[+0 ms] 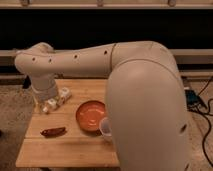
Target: Place the pepper in the ceramic cup
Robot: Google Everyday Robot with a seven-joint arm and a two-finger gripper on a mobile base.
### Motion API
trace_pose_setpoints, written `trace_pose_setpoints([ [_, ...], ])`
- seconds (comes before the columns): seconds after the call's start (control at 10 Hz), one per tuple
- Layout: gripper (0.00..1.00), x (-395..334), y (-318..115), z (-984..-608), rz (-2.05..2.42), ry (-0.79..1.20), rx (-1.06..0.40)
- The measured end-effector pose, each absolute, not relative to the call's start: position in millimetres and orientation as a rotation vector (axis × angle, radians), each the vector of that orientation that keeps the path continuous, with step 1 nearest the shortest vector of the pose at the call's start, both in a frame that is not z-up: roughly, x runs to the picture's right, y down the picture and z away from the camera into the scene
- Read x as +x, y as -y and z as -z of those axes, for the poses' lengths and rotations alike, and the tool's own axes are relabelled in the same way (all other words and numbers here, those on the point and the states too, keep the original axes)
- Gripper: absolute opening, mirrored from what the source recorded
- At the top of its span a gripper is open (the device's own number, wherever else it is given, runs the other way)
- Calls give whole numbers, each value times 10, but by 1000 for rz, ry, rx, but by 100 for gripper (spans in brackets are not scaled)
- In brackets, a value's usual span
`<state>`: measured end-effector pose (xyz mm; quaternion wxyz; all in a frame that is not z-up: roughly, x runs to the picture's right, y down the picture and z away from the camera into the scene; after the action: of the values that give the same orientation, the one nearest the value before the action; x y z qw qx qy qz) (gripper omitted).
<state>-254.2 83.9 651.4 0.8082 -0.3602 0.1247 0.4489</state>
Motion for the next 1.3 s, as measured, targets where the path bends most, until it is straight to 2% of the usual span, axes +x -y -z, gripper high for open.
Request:
trace_pose_setpoints([
  [0.5,65,-2614,-920,-6589,-875,-290,-792],
  [1.0,65,-2744,-1626,-7180,-582,-293,-815],
  [1.3,65,-2791,-1892,-7425,-493,-286,-809],
])
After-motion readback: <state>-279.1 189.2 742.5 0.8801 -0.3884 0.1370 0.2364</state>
